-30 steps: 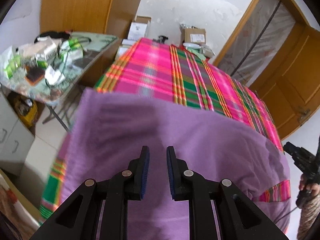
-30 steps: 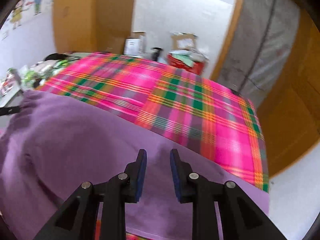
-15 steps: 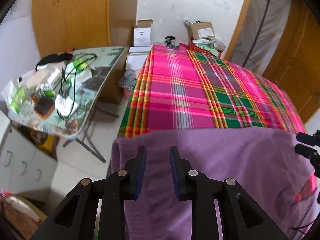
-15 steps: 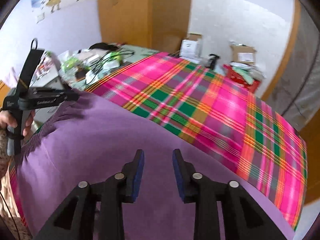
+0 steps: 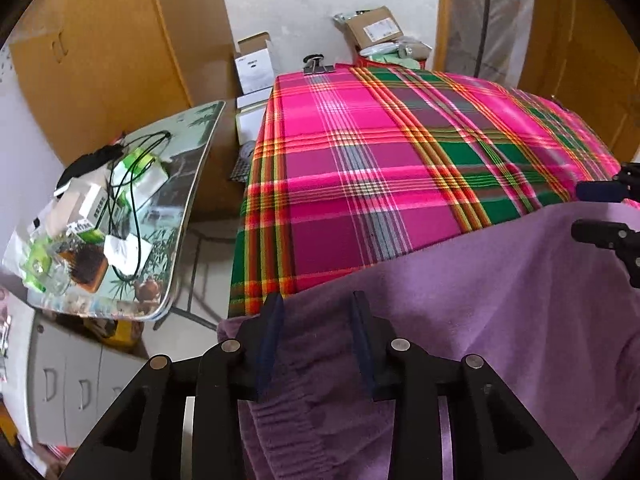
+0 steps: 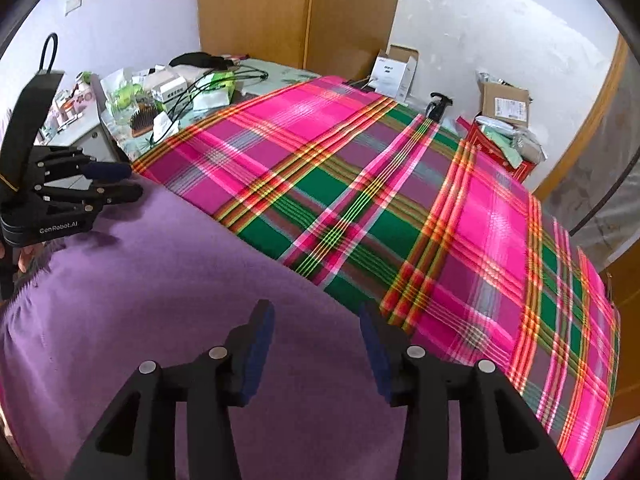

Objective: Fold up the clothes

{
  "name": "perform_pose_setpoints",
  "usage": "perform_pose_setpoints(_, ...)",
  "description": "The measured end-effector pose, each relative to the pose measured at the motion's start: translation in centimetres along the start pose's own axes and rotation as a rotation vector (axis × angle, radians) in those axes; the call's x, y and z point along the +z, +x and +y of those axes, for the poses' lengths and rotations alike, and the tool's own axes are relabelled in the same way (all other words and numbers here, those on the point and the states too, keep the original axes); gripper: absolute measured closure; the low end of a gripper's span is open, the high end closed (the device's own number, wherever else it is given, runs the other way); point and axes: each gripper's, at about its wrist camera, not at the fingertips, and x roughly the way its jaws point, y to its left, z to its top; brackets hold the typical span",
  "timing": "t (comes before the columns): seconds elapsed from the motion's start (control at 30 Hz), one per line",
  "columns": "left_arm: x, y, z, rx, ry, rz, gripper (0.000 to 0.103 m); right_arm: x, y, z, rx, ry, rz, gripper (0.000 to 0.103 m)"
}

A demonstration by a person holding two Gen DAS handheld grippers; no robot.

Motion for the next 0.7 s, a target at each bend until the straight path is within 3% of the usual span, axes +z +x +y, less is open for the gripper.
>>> perform_pose_setpoints(0.27,-0.1,0.1,-0.2,-0.001,0.057,-0.027,0.067,0.1,2.0,0.2,0.009,-0.028,0.012,0.057)
perform_pose_setpoints(0.47,-0.5,0.0,0.1,-0.068,0.05,-0.039,0.067,0.2,2.4,-0.5,0.05,0.011,0.01,0.057)
perform_pose_setpoints(0.6,-0.7,-0.2,-0.2,-0.099,0.064,-0.05,0.072,0.1,2.3,-0.6,0.065,0.027,0.008,0.057)
perform_pose_setpoints(0.7,-0.7,-0.2,-0.4,-0.112,0.069,-0.052,0.084,0.0,2.3,-0.6,0.076,0.037,0.006,0.062)
